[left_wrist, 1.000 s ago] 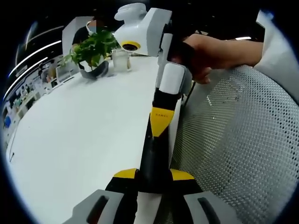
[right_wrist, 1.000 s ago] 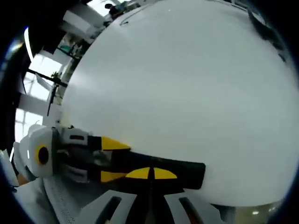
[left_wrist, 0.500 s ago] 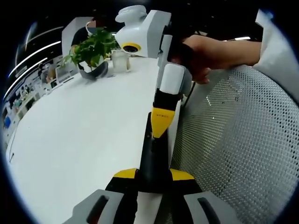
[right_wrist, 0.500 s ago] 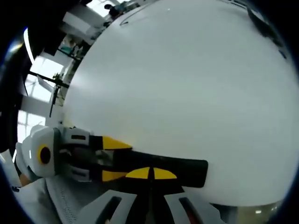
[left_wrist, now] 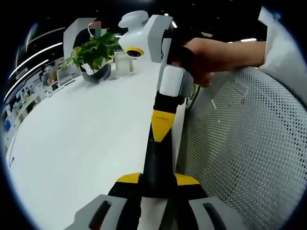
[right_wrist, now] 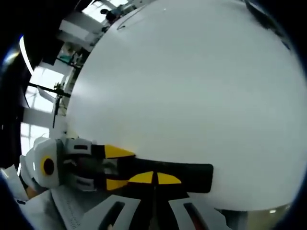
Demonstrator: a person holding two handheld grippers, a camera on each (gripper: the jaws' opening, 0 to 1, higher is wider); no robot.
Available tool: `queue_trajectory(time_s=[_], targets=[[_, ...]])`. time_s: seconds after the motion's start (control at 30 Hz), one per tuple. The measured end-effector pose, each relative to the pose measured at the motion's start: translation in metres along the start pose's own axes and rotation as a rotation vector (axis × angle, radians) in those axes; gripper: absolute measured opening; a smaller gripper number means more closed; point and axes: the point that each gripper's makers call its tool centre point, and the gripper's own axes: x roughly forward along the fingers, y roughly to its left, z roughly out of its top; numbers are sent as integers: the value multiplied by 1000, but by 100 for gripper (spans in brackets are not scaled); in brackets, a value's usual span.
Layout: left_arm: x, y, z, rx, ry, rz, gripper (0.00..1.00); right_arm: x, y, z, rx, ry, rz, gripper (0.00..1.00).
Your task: Press the specified remote control buttons in sequence, fully releasing each button before pressing the next.
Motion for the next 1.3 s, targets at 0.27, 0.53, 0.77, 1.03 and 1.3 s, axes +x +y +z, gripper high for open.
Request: queue_trajectory(time_s=[0.27, 0.53, 0.77, 1.03, 1.3], targets=[[0, 0, 0, 1, -1, 0, 24, 0, 2, -1, 4, -8, 20, 0], [0, 1, 0, 7, 1, 1, 24, -1, 3, -1, -34, 1, -5, 0], [0, 1, 0, 10, 0, 2, 24, -4, 0, -7, -47, 22, -46, 0], [-1, 1, 1, 9, -6, 2, 24, -3, 0, -7, -106, 27, -77, 0], [0, 1, 0, 8, -9, 2, 24, -2, 1, -11, -106, 41, -73, 0]])
